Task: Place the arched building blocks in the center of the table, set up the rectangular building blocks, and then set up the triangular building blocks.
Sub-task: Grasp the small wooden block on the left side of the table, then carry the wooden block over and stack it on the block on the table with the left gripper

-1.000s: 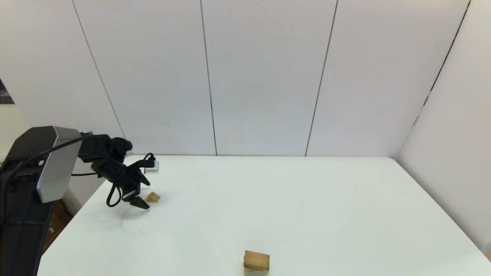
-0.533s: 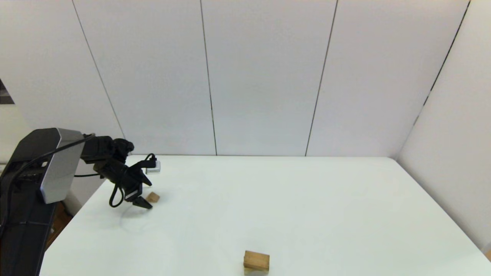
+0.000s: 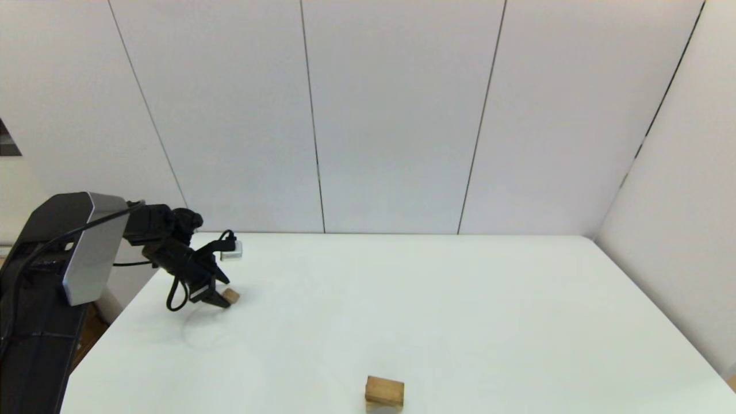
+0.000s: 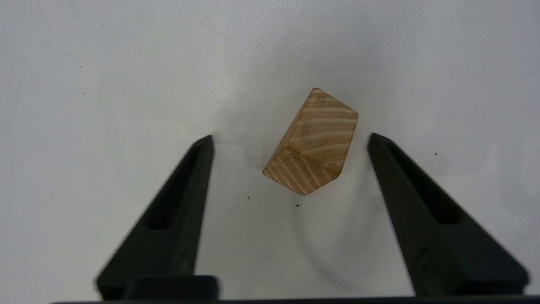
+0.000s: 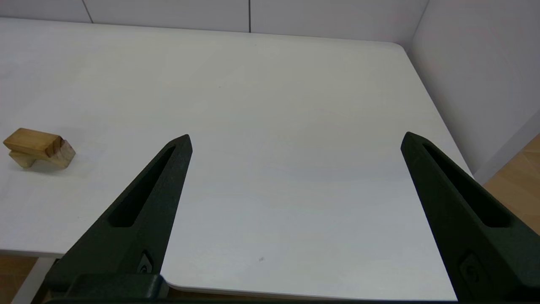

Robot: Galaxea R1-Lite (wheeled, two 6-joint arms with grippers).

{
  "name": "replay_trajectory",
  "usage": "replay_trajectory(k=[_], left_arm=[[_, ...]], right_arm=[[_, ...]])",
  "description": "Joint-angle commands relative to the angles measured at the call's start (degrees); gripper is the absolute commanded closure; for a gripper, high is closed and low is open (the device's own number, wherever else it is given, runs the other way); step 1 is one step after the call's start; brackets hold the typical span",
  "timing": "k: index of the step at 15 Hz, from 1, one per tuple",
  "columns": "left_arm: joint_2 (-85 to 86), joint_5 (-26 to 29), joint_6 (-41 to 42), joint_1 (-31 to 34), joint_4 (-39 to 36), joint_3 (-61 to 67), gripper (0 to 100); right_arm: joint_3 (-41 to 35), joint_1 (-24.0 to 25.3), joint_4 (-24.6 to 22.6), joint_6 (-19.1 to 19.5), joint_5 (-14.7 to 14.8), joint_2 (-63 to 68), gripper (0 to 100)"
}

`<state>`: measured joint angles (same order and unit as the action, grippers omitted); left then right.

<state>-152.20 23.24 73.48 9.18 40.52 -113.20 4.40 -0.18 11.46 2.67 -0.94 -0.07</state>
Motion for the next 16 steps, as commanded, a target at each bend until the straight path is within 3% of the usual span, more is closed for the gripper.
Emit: replay_trajectory(k=[1,12,16], left_arm=[[0.06,0.50,0.34,-0.04,0.26,0.00,100],[4.02,1.81,0.08,-1.09,1.40,0.00,100],[14.83,3.31,-2.65,-9.18,7.99,0.00,100]], right_arm=[[-0.01,0.01,0.05,0.05,-0.03,-0.01,0],[-0.01,0.01,0.05,0.05,-0.03,-0.01,0],[-0.01,0.01,0.05,0.05,-0.03,-0.01,0]])
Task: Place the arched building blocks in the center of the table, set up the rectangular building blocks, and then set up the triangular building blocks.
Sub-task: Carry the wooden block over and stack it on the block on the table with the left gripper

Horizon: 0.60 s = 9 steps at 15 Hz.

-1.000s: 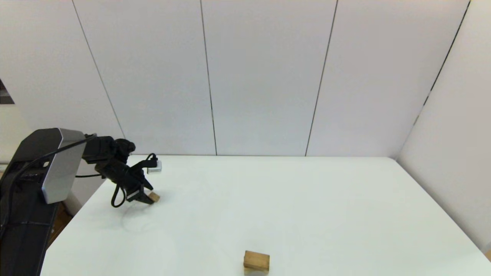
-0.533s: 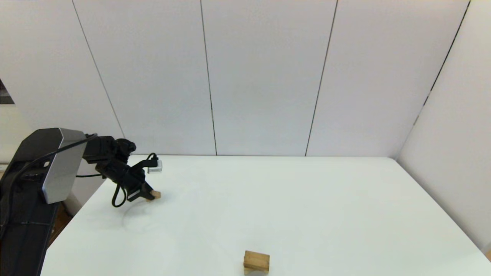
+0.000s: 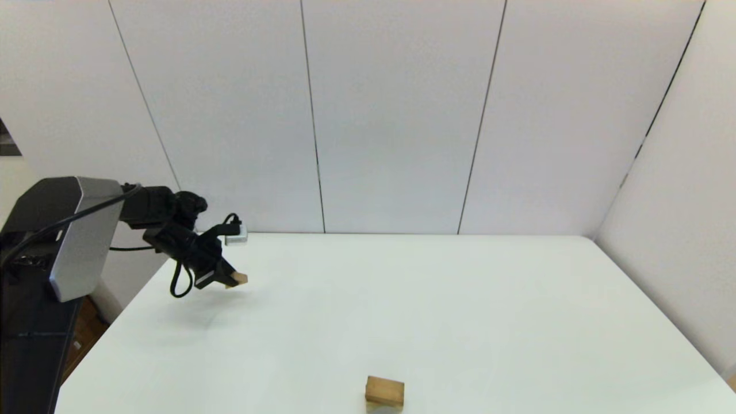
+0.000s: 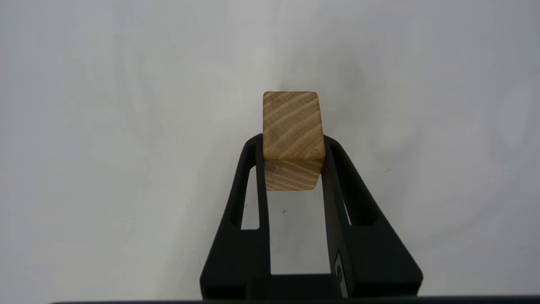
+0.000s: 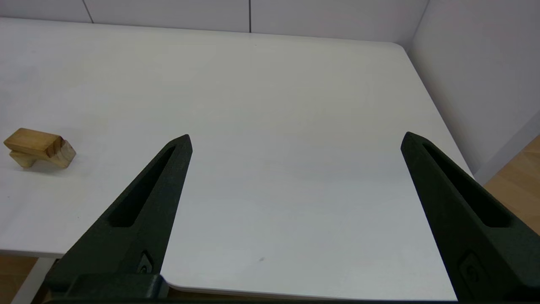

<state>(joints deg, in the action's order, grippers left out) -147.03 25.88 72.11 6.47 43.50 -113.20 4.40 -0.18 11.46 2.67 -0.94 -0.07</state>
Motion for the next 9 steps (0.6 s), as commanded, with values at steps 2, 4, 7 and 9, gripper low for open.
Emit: replay_trajectory(k=[2,4,7,9], left_arm=[[15.28,0.31,-3.99,-14.38,7.83,0.00,100],[18.27,-0.30,-6.80,-21.33,7.83,0.44,100],[20.64,-0.22,-11.73,-29.94,9.24,0.70,100],[20.91,-0.13,-13.31,-34.42,9.59,0.79,100]], right_arm=[[-0.01,0.01,0.05,0.05,-0.03,-0.01,0],[-0.01,0.01,0.05,0.05,-0.03,-0.01,0],[-0.01,0.01,0.05,0.05,-0.03,-0.01,0],[-0.01,0.01,0.05,0.05,-0.03,-0.01,0]])
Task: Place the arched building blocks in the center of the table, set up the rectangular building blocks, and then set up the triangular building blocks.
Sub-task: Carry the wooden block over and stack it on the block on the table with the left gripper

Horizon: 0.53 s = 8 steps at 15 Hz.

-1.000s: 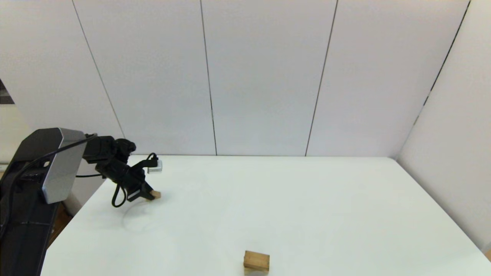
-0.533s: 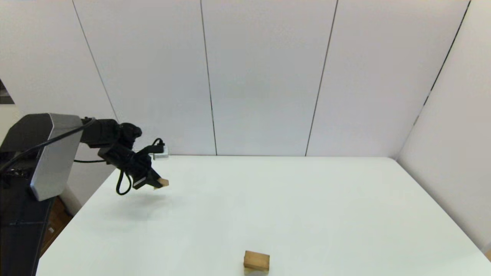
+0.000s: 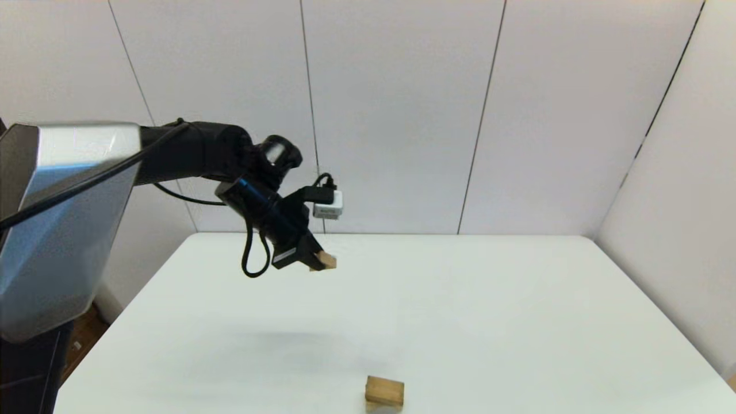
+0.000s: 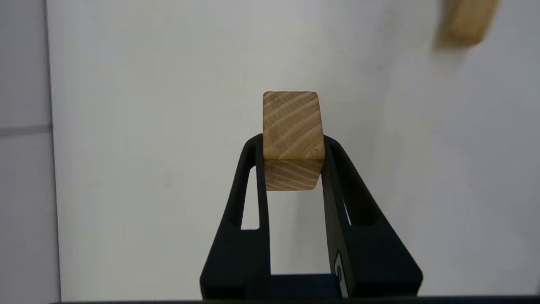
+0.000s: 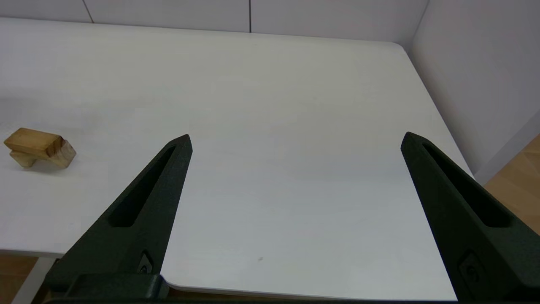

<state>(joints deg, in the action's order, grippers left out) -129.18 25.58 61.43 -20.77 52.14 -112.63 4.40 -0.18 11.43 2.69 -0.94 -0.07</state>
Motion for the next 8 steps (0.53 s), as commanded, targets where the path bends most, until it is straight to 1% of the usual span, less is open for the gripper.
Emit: replay_trajectory(k=[1,4,6,7,8], left_arm=[[3.06,0.44,-3.42,-8.76,1.47,0.66,100],[4.91,0.26,-6.15,-13.86,1.91,2.94,100],[6.66,-0.88,-16.43,-19.13,2.18,2.94,100],[7.46,-2.90,-21.09,-21.59,2.18,3.03,100],[8.07,-5.36,-23.46,-23.08,2.18,3.03,100]], right_arm=[[-0.01,0.01,0.08,0.03,-0.03,-0.01,0],[-0.01,0.01,0.08,0.03,-0.03,-0.01,0],[-0.01,0.01,0.08,0.03,-0.03,-0.01,0],[-0.01,0.01,0.08,0.03,-0.03,-0.01,0],[-0.01,0.01,0.08,0.03,-0.03,-0.01,0]])
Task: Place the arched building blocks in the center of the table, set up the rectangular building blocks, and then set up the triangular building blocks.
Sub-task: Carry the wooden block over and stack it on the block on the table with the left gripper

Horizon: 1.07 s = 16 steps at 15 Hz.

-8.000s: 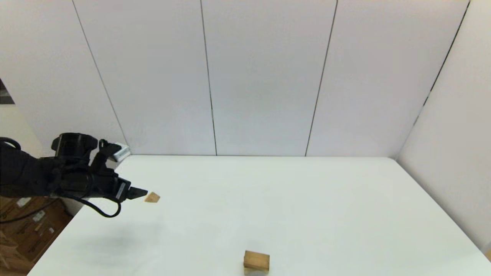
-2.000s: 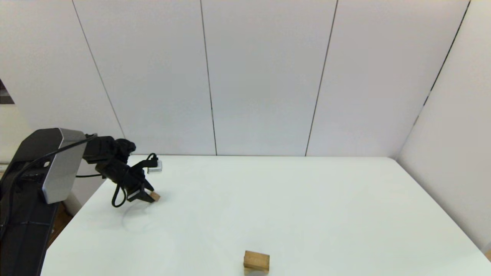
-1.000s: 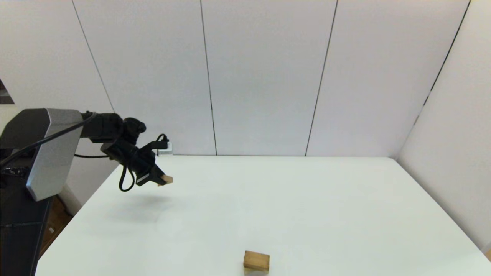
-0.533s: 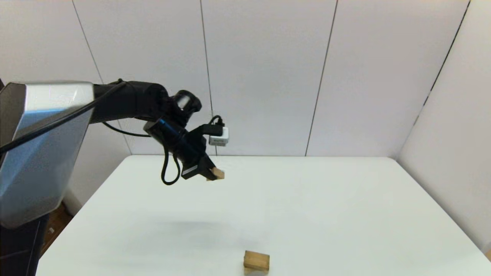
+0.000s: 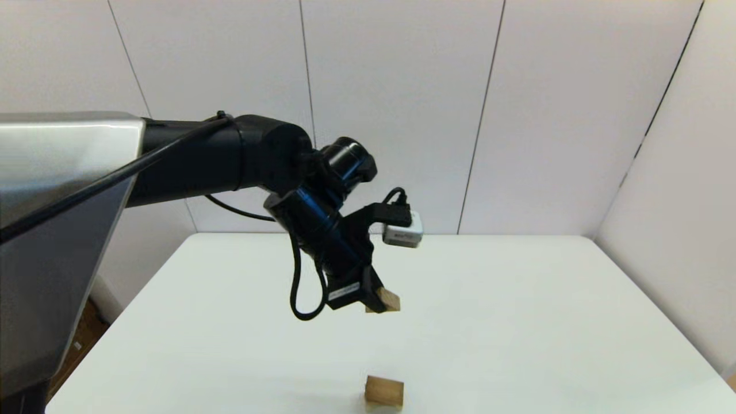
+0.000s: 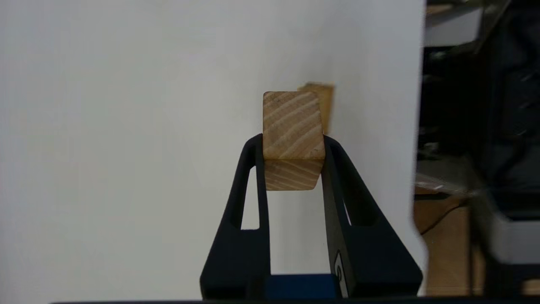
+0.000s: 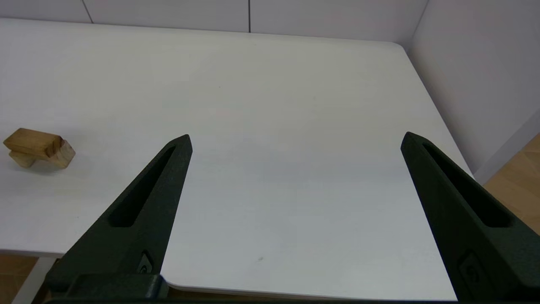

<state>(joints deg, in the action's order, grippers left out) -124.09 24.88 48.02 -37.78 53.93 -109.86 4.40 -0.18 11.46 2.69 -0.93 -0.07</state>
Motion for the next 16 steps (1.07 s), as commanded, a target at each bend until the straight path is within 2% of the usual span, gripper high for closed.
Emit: replay_trajectory(k=[1,3,6,8,9,11,12,16], left_arm=[[3.50,-6.51,-11.37,-7.05,0.65,0.79,100],[5.52,-9.32,-11.90,-7.66,0.74,6.94,100],[7.63,-9.76,-10.84,-7.40,-3.13,16.52,100],[8.69,-9.68,-9.52,-6.78,-11.92,25.40,100],[8.16,-9.85,-8.56,-6.78,-20.44,31.73,100],[5.35,-10.55,-8.56,-6.87,-31.96,38.14,100],[3.77,-10.73,-8.73,-6.87,-34.77,39.11,100],[-0.72,-10.73,-9.00,-7.31,-36.79,38.67,100]], right_arm=[[-0.01,0.01,0.05,0.03,-0.04,-0.01,0],[-0.01,0.01,0.05,0.03,-0.04,-0.01,0],[-0.01,0.01,0.05,0.03,-0.04,-0.01,0],[-0.01,0.01,0.05,0.03,-0.04,-0.01,0],[-0.01,0.01,0.05,0.03,-0.04,-0.01,0],[-0.01,0.01,0.05,0.03,-0.04,-0.01,0],[-0.01,0.01,0.05,0.03,-0.04,-0.01,0],[-0.01,0.01,0.05,0.03,-0.04,-0.01,0]])
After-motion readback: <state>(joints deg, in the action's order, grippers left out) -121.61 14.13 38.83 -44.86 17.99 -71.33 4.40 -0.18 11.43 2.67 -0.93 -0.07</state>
